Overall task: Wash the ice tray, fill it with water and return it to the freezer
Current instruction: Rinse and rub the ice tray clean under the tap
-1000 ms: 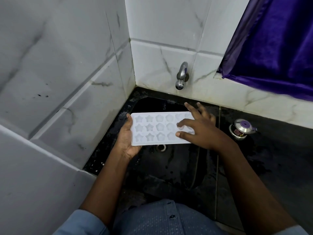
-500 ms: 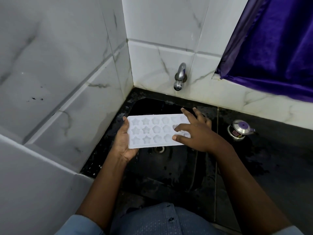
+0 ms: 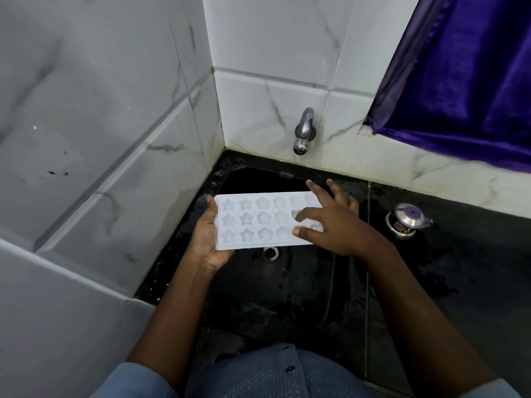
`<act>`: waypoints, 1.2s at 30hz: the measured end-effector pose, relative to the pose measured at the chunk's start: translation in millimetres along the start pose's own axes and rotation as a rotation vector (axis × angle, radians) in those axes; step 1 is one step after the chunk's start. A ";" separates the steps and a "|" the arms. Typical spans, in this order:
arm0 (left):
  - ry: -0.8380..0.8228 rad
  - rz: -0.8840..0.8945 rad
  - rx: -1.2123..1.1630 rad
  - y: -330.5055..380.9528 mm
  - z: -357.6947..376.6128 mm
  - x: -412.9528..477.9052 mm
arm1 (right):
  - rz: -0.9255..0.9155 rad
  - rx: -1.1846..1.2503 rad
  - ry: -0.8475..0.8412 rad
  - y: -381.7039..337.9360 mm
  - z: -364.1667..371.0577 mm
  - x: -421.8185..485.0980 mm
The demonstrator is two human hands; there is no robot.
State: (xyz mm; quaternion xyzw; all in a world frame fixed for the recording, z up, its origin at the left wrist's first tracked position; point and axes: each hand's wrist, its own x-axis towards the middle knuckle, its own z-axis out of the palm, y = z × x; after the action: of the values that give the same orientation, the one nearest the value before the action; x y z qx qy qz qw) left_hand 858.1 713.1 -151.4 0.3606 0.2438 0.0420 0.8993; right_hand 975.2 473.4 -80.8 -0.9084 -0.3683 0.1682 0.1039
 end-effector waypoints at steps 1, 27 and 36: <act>-0.001 -0.003 0.004 0.6 1.6 -0.4 | -0.002 0.011 0.016 -0.2 -0.8 0.3; 0.005 0.017 0.030 -1.0 14.4 -11.8 | 0.036 -0.028 0.072 1.3 10.0 -7.1; -0.005 0.010 0.020 -1.8 17.7 -14.7 | 0.042 -0.008 0.060 -4.1 6.7 -7.1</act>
State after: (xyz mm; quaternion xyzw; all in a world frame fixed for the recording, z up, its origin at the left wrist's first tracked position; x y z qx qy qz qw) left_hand 853.3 697.0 -135.6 0.3707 0.2401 0.0430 0.8961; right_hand 965.3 471.7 -84.0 -0.9210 -0.3467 0.1413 0.1076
